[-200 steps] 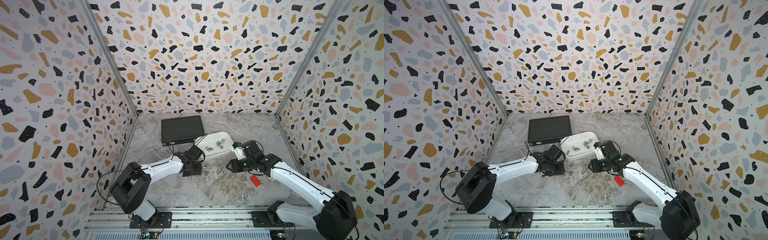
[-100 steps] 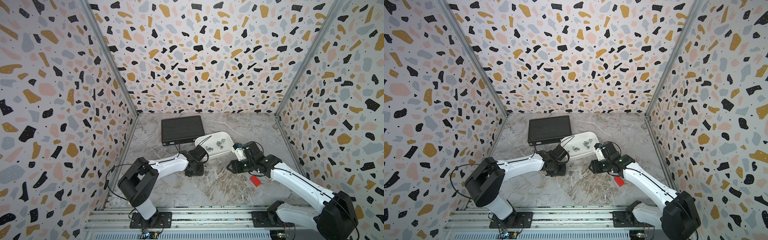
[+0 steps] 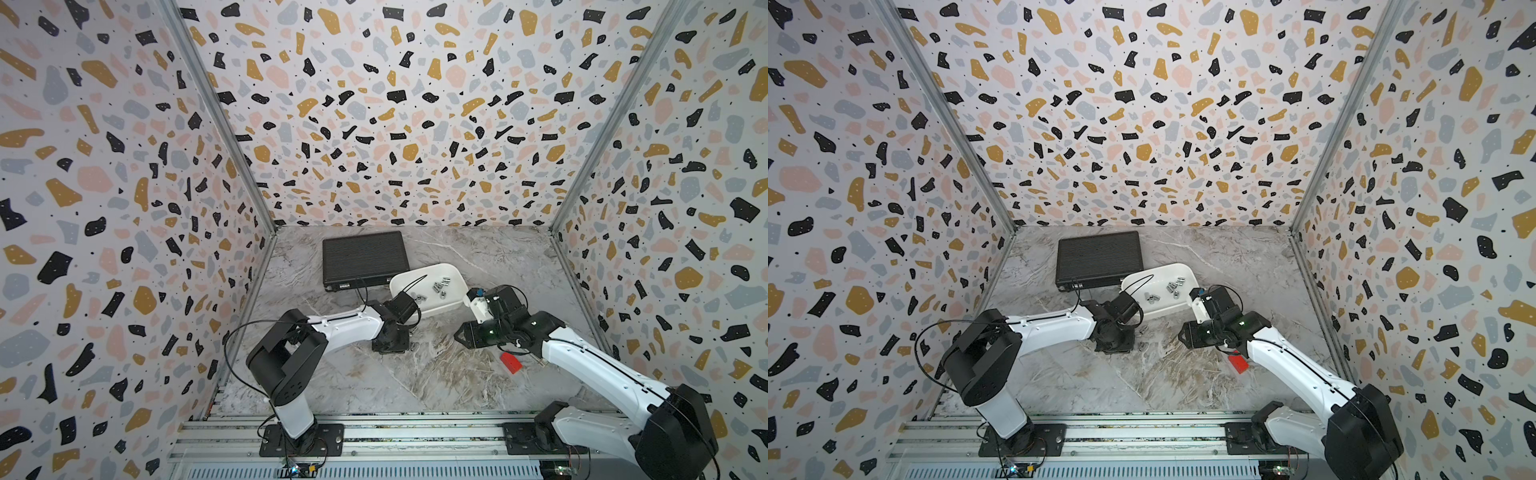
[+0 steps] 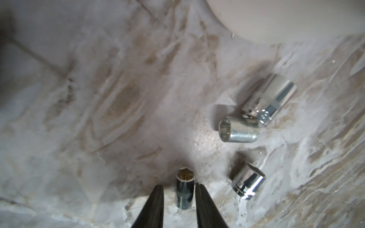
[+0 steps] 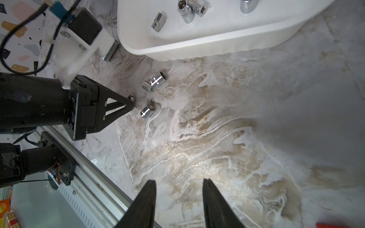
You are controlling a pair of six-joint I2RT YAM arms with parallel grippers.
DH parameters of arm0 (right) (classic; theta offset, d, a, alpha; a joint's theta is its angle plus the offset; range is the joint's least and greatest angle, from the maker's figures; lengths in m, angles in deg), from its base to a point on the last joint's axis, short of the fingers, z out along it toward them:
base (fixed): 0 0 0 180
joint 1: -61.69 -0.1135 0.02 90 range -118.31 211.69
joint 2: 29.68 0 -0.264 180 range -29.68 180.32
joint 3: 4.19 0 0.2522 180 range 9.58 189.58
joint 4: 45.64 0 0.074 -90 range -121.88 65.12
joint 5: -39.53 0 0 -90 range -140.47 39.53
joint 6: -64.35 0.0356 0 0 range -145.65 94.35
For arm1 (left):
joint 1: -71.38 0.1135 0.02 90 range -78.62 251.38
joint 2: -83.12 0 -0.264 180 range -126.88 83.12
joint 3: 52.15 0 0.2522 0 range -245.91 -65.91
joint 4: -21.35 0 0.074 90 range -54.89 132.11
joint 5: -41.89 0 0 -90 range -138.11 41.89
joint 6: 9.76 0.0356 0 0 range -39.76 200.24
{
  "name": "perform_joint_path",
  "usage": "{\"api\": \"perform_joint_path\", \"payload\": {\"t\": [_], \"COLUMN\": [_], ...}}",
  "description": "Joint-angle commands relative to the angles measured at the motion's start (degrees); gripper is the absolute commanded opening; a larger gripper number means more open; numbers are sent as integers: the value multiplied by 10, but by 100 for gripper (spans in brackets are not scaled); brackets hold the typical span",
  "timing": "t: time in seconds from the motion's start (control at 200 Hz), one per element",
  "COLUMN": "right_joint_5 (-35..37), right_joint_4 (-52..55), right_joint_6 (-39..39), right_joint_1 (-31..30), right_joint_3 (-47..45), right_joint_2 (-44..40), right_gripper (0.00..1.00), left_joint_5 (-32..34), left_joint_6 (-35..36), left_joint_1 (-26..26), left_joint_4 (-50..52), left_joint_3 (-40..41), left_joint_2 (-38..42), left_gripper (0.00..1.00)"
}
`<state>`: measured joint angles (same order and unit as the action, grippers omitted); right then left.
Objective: Put the socket on the desktop into the storage box
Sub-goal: Pick up the socket head at the center of the board.
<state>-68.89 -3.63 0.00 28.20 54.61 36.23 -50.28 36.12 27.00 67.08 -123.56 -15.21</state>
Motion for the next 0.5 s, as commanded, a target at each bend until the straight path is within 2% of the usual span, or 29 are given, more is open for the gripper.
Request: {"api": "perform_joint_path", "payload": {"t": [0.0,0.14,0.21,0.365,0.496], "right_joint_5": [5,6,7,7,3], "right_joint_4": [-5,-5,-5,-5,-8], "right_joint_6": [3,4,4,5,6], "right_joint_1": [-2,-2,-2,-2,-2], "right_joint_3": [-2,-2,-2,-1,0], "right_joint_2": [-12,-14,-13,-12,-9], "right_gripper": [44,44,44,44,44], "left_joint_5": [15,15,11,10,17], "left_joint_6": [11,17,20,25,30], "left_joint_1": [-4,-4,-4,-4,-4], "left_joint_4": [16,14,14,10,13], "left_joint_3": [-12,-10,-9,-8,-7], "left_joint_2": [-6,-11,-13,-9,2], "left_gripper": [30,24,16,7,5]}}
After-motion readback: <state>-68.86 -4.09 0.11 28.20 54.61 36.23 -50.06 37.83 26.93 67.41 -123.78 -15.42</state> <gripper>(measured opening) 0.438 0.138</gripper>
